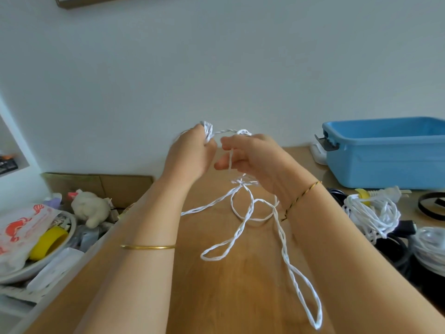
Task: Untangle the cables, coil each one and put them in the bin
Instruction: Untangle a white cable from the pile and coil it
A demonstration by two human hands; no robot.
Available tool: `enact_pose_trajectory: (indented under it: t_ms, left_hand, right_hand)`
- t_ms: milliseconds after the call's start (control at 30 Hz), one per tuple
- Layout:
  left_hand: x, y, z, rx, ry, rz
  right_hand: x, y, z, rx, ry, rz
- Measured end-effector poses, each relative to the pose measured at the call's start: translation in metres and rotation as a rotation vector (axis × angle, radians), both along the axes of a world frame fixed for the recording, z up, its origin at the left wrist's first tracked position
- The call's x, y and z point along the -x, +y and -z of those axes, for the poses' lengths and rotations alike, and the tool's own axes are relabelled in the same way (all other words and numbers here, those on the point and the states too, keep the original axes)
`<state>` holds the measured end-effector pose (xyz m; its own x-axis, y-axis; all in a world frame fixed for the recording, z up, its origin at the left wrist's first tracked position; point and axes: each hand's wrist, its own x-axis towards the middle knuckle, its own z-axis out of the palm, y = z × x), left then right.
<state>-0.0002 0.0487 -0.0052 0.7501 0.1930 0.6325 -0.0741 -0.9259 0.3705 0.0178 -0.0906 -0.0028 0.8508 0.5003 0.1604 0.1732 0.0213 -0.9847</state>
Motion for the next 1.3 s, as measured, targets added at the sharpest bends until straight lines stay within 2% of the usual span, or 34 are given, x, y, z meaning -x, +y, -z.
enact_pose_trajectory:
  t_ms: [67,133,233,333,433,567,633,700,900,967,1067,1133,1233,1300]
  left_hand:
    - [0.002,-0.001,0.001,-0.058,0.109,0.024]
    - [0.006,-0.002,-0.001,0.027,0.297,0.082]
    - [0.019,-0.007,-0.008,0.393,0.545,0.306]
    - [0.027,-0.008,-0.017,0.751,0.656,0.619]
    - [0.024,0.001,-0.022,1.153,0.636,0.835]
    - [0.020,0.017,-0.024,1.722,0.519,1.065]
    - [0.018,0.021,-0.022,1.856,0.372,1.070]
    - [0.017,0.018,-0.021,1.901,0.228,1.050]
    - [0.005,-0.002,-0.023,1.728,-0.154,0.772]
    - [0.003,0.002,-0.020,1.653,-0.260,0.741]
    - [0.001,0.014,-0.012,1.359,-0.341,0.611]
    - [0.000,0.014,-0.005,1.089,-0.293,0.479]
    - [0.001,0.006,0.004,0.547,-0.096,0.298]
    - [0.002,0.000,0.004,0.351,0.052,0.232]
  right_hand:
    - [-0.002,-0.003,-0.002,-0.149,-0.034,0.138]
    - [-0.009,-0.011,-0.004,-0.250,-0.047,0.281]
    - [-0.022,-0.025,-0.002,-0.206,-0.118,0.457]
    - [-0.032,-0.024,0.009,-0.100,-0.148,0.527]
    - [-0.032,-0.016,0.021,0.032,-0.164,0.494]
    - [-0.017,-0.012,0.025,0.214,-0.047,0.087]
    - [-0.010,-0.011,0.022,0.315,-0.051,-0.057]
    - [-0.004,-0.008,0.018,0.383,-0.082,-0.144]
    - [0.005,-0.006,0.013,0.479,-0.141,-0.358]
    - [0.006,-0.010,0.012,0.529,-0.156,-0.441]
    - [0.007,-0.013,0.009,0.663,-0.212,-0.468]
    - [0.006,-0.013,0.006,0.605,-0.211,-0.381]
    - [0.001,-0.012,0.002,0.387,-0.262,-0.161]
    - [-0.004,-0.012,0.001,0.227,-0.282,-0.042]
